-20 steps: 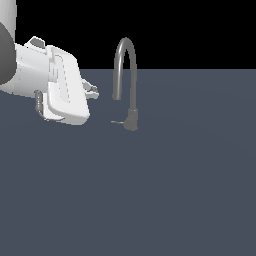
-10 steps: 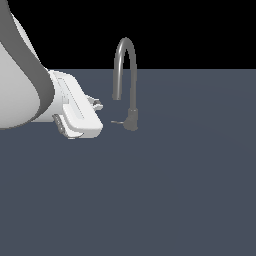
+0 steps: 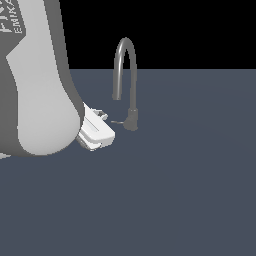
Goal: Turn on the faucet by rotating a designated handle.
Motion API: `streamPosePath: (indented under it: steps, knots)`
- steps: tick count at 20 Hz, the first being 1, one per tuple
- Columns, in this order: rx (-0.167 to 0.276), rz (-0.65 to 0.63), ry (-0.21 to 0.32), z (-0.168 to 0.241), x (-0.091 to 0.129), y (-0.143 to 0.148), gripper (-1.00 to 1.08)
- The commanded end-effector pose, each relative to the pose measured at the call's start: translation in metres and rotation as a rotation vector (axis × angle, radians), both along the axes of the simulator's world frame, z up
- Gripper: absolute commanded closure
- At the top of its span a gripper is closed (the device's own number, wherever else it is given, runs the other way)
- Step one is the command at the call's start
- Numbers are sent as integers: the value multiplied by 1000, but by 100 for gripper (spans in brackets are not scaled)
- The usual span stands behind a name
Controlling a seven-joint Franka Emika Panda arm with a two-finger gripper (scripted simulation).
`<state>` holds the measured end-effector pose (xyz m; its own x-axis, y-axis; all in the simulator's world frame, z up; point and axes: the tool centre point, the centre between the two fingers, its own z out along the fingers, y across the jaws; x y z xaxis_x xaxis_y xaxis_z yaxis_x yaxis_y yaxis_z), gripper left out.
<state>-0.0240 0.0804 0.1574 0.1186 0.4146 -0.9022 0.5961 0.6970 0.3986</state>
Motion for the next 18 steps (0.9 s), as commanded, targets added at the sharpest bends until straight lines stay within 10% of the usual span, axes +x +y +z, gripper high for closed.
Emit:
streamPosePath:
  steps: [1, 18]
  knots:
    - [-42, 41, 3, -9, 4, -2, 108]
    - [-325, 301, 24, -66, 32, -28, 108]
